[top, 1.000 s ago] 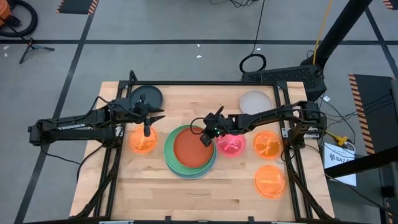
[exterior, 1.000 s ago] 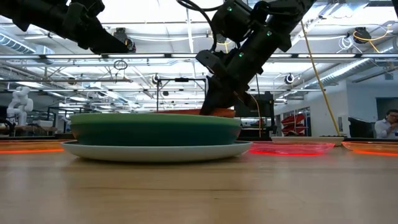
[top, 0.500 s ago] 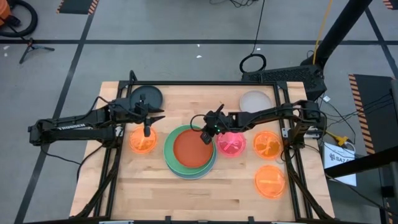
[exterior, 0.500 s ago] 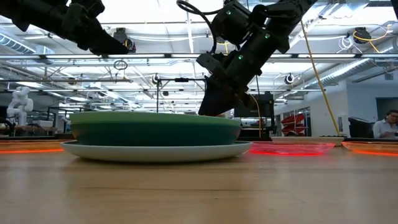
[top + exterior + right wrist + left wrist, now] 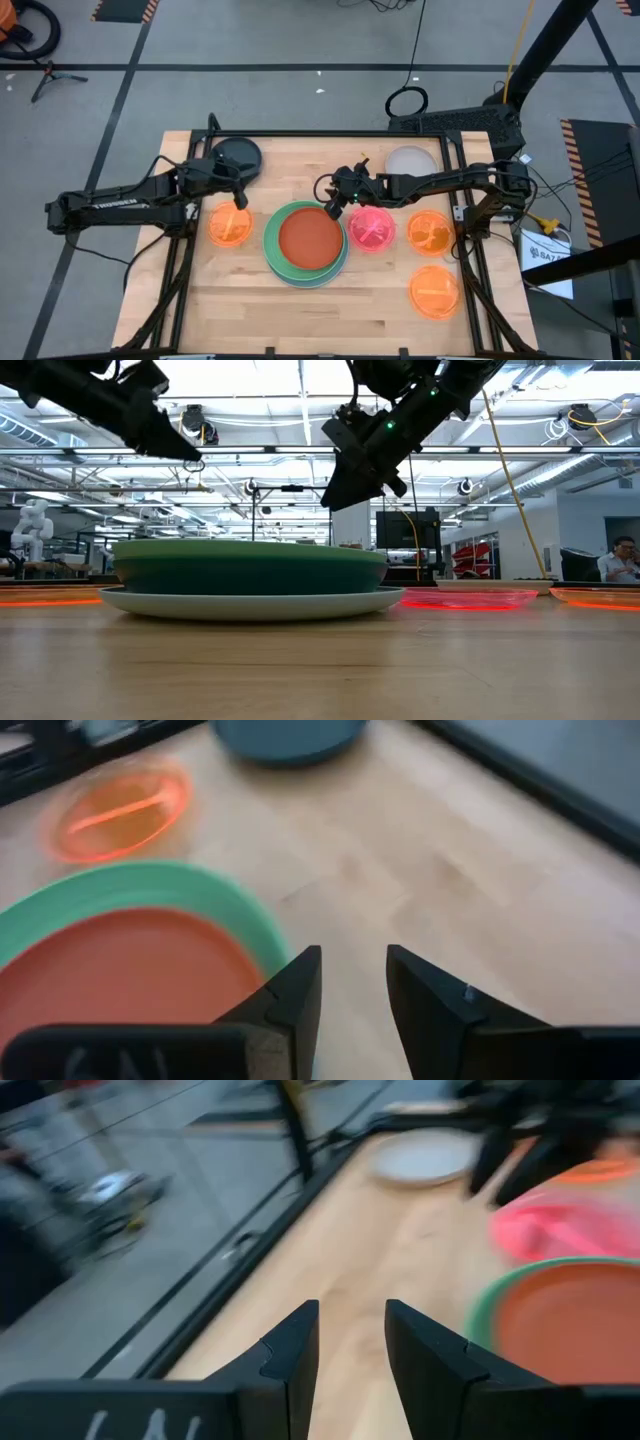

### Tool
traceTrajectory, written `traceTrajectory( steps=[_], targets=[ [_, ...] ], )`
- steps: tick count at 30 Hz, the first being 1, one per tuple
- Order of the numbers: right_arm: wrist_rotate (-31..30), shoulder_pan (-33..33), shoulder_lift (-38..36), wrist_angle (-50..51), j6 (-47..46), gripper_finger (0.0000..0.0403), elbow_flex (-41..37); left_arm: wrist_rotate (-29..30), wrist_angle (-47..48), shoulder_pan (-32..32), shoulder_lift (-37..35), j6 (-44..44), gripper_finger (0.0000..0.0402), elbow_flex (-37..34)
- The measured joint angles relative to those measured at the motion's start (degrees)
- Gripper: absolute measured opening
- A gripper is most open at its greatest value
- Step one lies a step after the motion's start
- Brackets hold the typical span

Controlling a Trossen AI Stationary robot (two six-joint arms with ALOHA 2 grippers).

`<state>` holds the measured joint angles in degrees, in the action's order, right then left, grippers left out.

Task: Stack plastic plates
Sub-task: Stack the dark blue plate on top of the orange plate

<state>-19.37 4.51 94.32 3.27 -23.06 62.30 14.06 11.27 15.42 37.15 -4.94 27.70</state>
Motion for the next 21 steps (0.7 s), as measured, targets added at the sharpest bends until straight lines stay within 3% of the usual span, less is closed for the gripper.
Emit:
traceTrajectory(
  steps=[3,6,15,21],
  targets=[
    [-1.41,0.01,0.0,0.45,1.45,0.0111,0.0,7.12,3.11,0.24,0.0,2.67,0.0124,0.0],
    [-1.49,0.03,0.0,1.5,3.16,0.0111,0.0,9.86,5.5,2.11,0.74,5.71,0.0124,0.0],
    [-1.53,2.3,0.04,1.75,6.22,0.0111,0.0,6.53,23.71,12.89,14.22,18.92,0.0097,5.69],
    [-1.49,2.98,0.04,1.73,6.43,0.0111,0.0,3.59,23.62,15.28,24.35,18.98,0.0093,5.73]
  ],
)
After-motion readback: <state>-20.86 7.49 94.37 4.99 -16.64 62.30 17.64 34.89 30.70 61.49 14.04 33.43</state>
